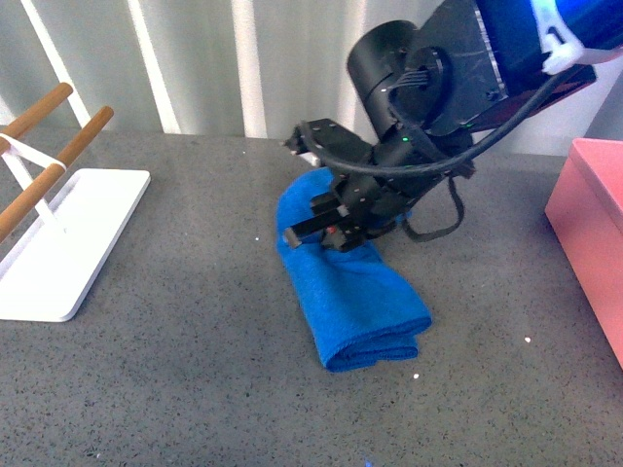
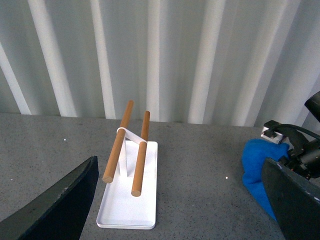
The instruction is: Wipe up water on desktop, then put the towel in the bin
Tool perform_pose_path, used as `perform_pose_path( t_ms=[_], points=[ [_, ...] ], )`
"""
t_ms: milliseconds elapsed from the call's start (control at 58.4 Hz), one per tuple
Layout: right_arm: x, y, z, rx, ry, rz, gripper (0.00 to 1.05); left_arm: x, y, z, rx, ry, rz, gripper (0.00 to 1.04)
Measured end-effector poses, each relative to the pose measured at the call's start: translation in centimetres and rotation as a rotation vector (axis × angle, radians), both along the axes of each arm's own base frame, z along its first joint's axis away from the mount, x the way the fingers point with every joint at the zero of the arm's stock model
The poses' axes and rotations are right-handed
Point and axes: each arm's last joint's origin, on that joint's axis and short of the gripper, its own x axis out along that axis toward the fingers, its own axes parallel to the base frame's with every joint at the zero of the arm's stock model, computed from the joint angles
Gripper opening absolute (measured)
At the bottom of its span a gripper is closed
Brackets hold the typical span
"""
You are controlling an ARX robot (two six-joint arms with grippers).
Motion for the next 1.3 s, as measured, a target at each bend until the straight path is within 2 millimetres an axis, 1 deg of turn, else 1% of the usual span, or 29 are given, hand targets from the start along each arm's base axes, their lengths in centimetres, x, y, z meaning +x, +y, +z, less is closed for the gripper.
perform_pose_path(
  t_ms=[69, 154, 257, 343, 411, 428, 445, 514, 531, 548, 582, 617, 702, 736, 771, 822, 856, 925, 1045, 1130, 1182, 1302],
  points=[
    [-0.6, 1.0, 0.1, 0.021, 0.008, 0.029, 0.04, 0.0, 0.0, 0.0, 0.000, 0.000, 0.000, 0.98],
    [-1.4, 1.5, 0.4, 0.038, 0.020, 0.044, 0.04, 0.0, 0.0, 0.0, 0.000, 0.000, 0.000, 0.98],
    [-2.2, 1.3, 1.4, 0.037, 0.004, 0.040, 0.04, 0.0, 0.0, 0.0, 0.000, 0.000, 0.000, 0.98],
    [-2.5, 0.4, 2.8, 0.017, -0.025, 0.012, 0.04, 0.0, 0.0, 0.0, 0.000, 0.000, 0.000, 0.98],
    [-2.5, -1.5, 5.5, -0.020, -0.089, -0.035, 0.04, 0.0, 0.0, 0.0, 0.000, 0.000, 0.000, 0.98],
    [-2.5, -2.2, 6.6, -0.031, -0.116, -0.047, 0.04, 0.0, 0.0, 0.0, 0.000, 0.000, 0.000, 0.98],
    [-2.5, -2.4, 7.0, -0.033, -0.126, -0.049, 0.04, 0.0, 0.0, 0.0, 0.000, 0.000, 0.000, 0.98],
    [-2.5, -3.6, 9.5, -0.036, -0.203, -0.064, 0.04, 0.0, 0.0, 0.0, 0.000, 0.000, 0.000, 0.98],
    [-2.5, -4.0, 10.5, -0.034, -0.230, -0.068, 0.04, 0.0, 0.0, 0.0, 0.000, 0.000, 0.000, 0.98],
    [-2.6, -4.6, 11.9, -0.032, -0.266, -0.077, 0.04, 0.0, 0.0, 0.0, 0.000, 0.000, 0.000, 0.98],
    [-2.8, -5.3, 13.8, -0.030, -0.308, -0.086, 0.04, 0.0, 0.0, 0.0, 0.000, 0.000, 0.000, 0.98],
    [-3.0, -5.7, 14.8, -0.031, -0.330, -0.093, 0.04, 0.0, 0.0, 0.0, 0.000, 0.000, 0.000, 0.98],
    [-3.5, -7.3, 18.6, -0.058, -0.413, -0.146, 0.04, 0.0, 0.0, 0.0, 0.000, 0.000, 0.000, 0.98],
    [-3.5, -7.7, 19.4, -0.068, -0.429, -0.165, 0.04, 0.0, 0.0, 0.0, 0.000, 0.000, 0.000, 0.98],
    [-3.7, -8.7, 21.5, -0.099, -0.460, -0.219, 0.04, 0.0, 0.0, 0.0, 0.000, 0.000, 0.000, 0.98],
    [-3.9, -10.3, 23.7, -0.163, -0.484, -0.327, 0.04, 0.0, 0.0, 0.0, 0.000, 0.000, 0.000, 0.98],
    [-4.0, -11.3, 24.5, -0.202, -0.488, -0.393, 0.04, 0.0, 0.0, 0.0, 0.000, 0.000, 0.000, 0.98],
    [-4.6, -13.8, 24.8, -0.305, -0.436, -0.506, 0.04, 0.0, 0.0, 0.0, 0.000, 0.000, 0.000, 0.98],
    [-5.3, -16.0, 24.4, -0.381, -0.380, -0.580, 0.04, 0.0, 0.0, 0.0, 0.000, 0.000, 0.000, 0.98],
    [-6.1, -17.9, 23.4, -0.442, -0.351, -0.675, 0.04, 0.0, 0.0, 0.0, 0.000, 0.000, 0.000, 0.98],
    [-6.7, -18.6, 22.8, -0.475, -0.321, -0.716, 0.04, 0.0, 0.0, 0.0, 0.000, 0.000, 0.000, 0.98],
    [-7.4, -19.3, 22.2, -0.519, -0.279, -0.750, 0.04, 0.0, 0.0, 0.0, 0.000, 0.000, 0.000, 0.98]
  ],
)
